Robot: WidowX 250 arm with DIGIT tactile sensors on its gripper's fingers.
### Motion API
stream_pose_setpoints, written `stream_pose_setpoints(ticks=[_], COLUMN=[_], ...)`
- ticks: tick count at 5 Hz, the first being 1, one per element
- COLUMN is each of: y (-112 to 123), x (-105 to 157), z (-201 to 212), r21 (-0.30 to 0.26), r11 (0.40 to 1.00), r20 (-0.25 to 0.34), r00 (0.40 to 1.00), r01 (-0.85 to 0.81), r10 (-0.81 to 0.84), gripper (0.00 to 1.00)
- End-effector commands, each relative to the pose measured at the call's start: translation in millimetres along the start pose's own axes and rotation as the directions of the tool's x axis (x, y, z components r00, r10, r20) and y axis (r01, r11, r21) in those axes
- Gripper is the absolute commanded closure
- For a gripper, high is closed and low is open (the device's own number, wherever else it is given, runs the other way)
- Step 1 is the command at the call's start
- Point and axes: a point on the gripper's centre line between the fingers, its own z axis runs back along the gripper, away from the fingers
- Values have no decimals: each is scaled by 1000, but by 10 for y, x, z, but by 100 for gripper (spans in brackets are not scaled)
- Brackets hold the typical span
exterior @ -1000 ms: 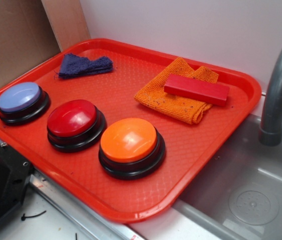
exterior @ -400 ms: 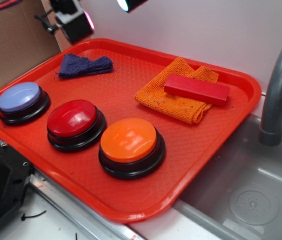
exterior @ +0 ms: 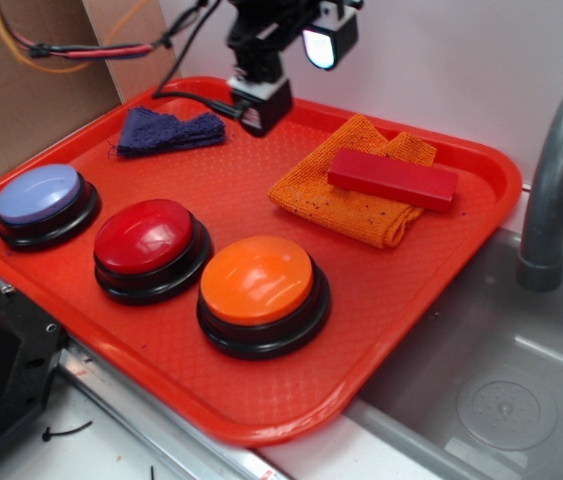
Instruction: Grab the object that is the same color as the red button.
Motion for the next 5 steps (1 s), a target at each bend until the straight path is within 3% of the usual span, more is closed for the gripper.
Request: stream_pose_setpoints(ticks=[1,4,5], y=[-151,-114,-100], x=[-47,-85,-68], z=[-281,-617,-630], r21=[8,51,40], r11=[998,998,998], r20=[9,56,47], r00=[998,998,998], r01=[-55,-46,-47], r10=[55,43,45], gripper=[0,0,100])
